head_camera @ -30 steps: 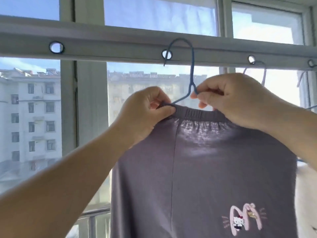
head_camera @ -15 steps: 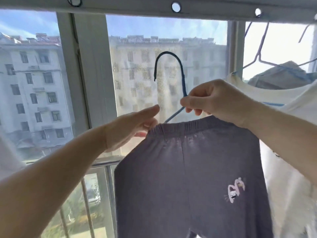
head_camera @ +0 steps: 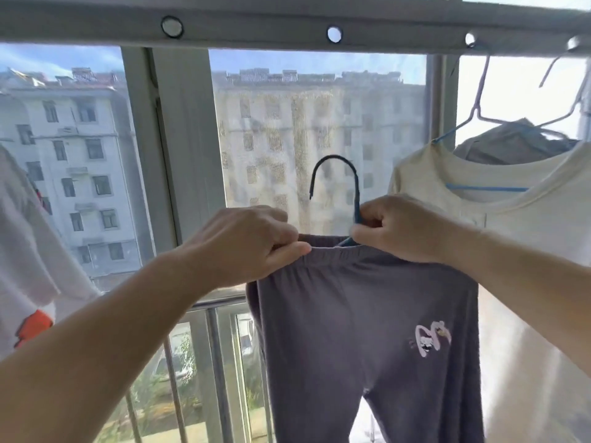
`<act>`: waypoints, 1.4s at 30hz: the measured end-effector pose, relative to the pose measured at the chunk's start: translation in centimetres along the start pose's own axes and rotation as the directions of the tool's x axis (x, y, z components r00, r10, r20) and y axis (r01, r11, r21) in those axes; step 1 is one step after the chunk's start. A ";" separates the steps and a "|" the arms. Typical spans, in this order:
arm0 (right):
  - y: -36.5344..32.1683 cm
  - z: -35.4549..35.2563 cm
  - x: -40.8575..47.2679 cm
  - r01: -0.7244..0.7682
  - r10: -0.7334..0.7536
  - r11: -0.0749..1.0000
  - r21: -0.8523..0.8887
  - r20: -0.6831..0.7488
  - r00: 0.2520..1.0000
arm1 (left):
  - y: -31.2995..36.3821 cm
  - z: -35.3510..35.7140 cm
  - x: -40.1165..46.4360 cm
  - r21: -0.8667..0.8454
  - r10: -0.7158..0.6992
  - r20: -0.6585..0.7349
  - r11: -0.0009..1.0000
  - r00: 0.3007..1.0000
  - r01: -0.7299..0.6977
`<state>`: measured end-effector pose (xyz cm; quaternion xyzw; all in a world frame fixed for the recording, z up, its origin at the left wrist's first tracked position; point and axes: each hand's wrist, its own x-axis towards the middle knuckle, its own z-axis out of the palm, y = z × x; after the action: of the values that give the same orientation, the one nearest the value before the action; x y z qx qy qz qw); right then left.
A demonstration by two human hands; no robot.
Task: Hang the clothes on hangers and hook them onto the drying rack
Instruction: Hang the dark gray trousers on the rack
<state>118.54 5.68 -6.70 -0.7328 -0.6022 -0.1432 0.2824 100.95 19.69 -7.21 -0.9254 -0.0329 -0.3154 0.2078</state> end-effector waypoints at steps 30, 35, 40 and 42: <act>-2.8 -7.9 5.1 0.019 0.019 0.993 0.118 -0.309 0.951 | 1.2 -1.3 5.3 -0.241 -0.333 0.012 0.914 0.943 0.326; -3.2 -9.4 6.2 0.024 0.018 0.993 0.114 -0.356 0.934 | 0.3 -2.5 7.4 -0.210 -0.336 -0.027 0.923 0.942 0.323; -3.4 -9.9 7.6 -0.013 0.036 0.998 0.063 -0.381 0.924 | -0.1 -2.8 8.6 -0.204 -0.343 -0.017 0.921 0.939 0.332; -3.3 -9.7 8.1 -0.032 0.049 0.998 0.052 -0.380 0.924 | -0.2 -2.7 8.8 -0.202 -0.340 -0.012 0.922 0.940 0.331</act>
<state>118.57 6.88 6.30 -0.6970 -0.5236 -0.2634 0.4131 106.43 18.12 0.03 -0.9145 -0.1546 -0.3693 0.0590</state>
